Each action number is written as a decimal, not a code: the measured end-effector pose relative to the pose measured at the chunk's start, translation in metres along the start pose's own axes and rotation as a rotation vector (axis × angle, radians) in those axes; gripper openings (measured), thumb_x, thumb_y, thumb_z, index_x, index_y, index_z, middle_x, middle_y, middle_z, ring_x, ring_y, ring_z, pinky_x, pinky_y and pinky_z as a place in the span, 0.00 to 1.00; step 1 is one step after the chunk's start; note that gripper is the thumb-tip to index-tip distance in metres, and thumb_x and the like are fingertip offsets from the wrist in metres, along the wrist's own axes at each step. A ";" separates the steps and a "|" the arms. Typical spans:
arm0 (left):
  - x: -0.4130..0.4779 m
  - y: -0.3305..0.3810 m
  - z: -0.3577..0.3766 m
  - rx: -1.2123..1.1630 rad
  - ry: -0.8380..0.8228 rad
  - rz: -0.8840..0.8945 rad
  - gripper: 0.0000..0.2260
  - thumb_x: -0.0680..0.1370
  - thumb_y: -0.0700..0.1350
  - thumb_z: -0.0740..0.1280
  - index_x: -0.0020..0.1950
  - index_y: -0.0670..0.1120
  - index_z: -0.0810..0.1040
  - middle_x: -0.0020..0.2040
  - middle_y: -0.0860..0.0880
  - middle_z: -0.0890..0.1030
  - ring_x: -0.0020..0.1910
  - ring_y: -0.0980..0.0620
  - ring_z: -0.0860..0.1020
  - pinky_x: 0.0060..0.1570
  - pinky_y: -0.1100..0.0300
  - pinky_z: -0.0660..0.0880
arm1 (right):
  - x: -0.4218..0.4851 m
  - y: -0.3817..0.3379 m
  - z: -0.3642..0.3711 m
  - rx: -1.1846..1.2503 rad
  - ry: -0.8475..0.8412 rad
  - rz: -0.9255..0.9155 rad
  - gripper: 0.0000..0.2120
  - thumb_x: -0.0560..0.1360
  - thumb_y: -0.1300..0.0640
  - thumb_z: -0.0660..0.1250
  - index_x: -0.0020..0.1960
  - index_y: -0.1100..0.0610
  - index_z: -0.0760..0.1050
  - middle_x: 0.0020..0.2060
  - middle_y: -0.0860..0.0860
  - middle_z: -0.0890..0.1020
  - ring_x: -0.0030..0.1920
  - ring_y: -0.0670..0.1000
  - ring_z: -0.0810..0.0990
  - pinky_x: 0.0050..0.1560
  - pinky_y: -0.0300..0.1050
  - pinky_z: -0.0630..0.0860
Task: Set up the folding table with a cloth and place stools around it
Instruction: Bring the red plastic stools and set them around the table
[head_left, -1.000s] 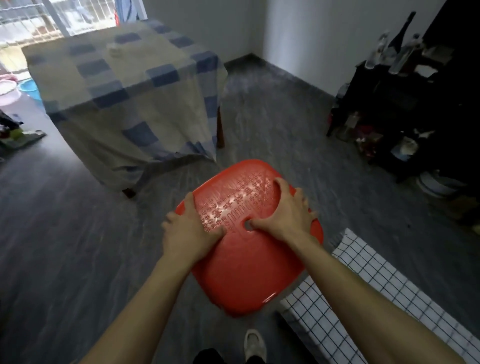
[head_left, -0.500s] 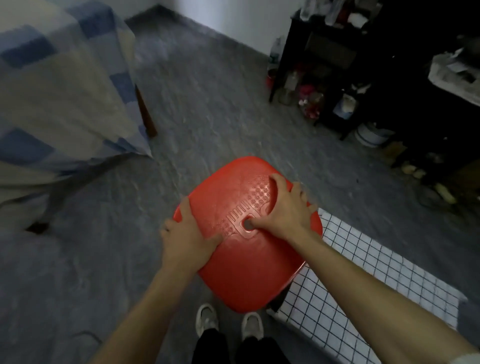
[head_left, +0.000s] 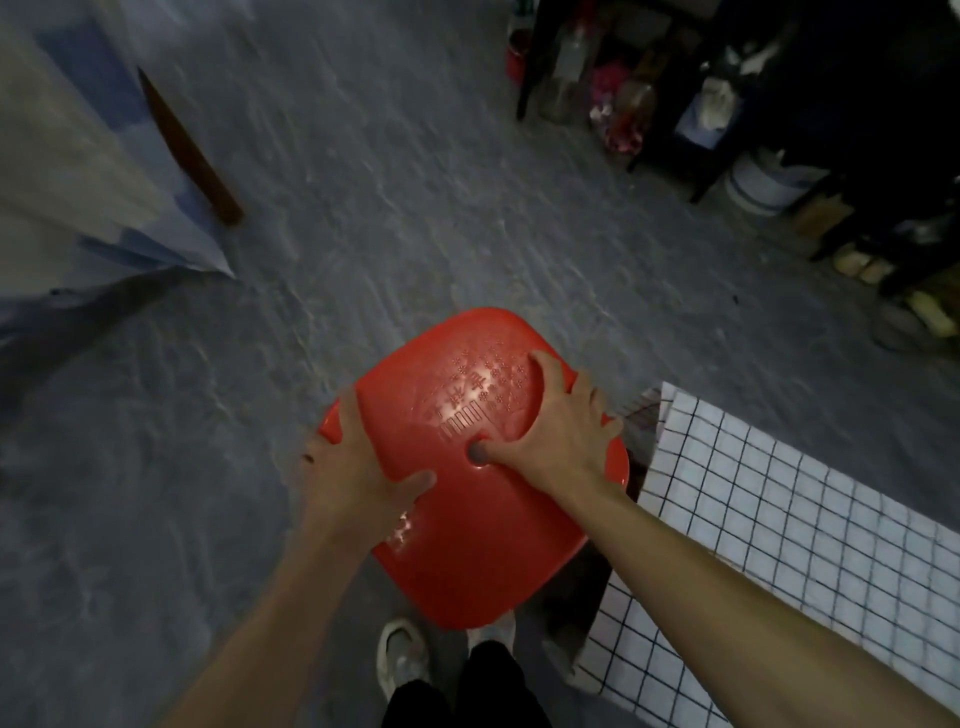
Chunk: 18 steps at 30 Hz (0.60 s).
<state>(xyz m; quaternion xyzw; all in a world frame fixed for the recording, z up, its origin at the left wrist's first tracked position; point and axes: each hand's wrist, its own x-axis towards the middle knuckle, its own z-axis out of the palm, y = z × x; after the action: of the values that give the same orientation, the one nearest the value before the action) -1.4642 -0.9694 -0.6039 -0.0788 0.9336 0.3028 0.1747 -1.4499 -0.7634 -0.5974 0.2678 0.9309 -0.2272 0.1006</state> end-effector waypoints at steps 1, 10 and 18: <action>0.007 -0.004 0.009 0.011 -0.004 -0.004 0.56 0.57 0.60 0.80 0.75 0.60 0.47 0.67 0.33 0.66 0.66 0.33 0.66 0.62 0.40 0.68 | 0.006 0.005 0.009 -0.006 -0.001 0.008 0.62 0.44 0.24 0.71 0.73 0.38 0.51 0.71 0.57 0.62 0.70 0.64 0.62 0.66 0.74 0.59; 0.061 -0.029 0.079 0.088 -0.036 -0.015 0.57 0.56 0.62 0.79 0.76 0.59 0.48 0.68 0.34 0.66 0.66 0.32 0.66 0.63 0.38 0.67 | 0.054 0.043 0.073 0.003 -0.014 0.064 0.61 0.48 0.28 0.76 0.73 0.37 0.51 0.71 0.57 0.60 0.71 0.62 0.60 0.68 0.72 0.58; 0.095 -0.037 0.112 0.143 -0.089 -0.033 0.58 0.55 0.62 0.80 0.75 0.62 0.46 0.70 0.35 0.62 0.67 0.30 0.65 0.63 0.36 0.67 | 0.079 0.059 0.108 0.013 -0.035 0.133 0.59 0.50 0.30 0.77 0.73 0.37 0.50 0.71 0.56 0.60 0.71 0.61 0.60 0.68 0.70 0.58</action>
<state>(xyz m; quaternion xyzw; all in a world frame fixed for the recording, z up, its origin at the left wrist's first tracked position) -1.5112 -0.9363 -0.7440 -0.0679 0.9428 0.2355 0.2261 -1.4763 -0.7344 -0.7382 0.3255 0.9077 -0.2306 0.1300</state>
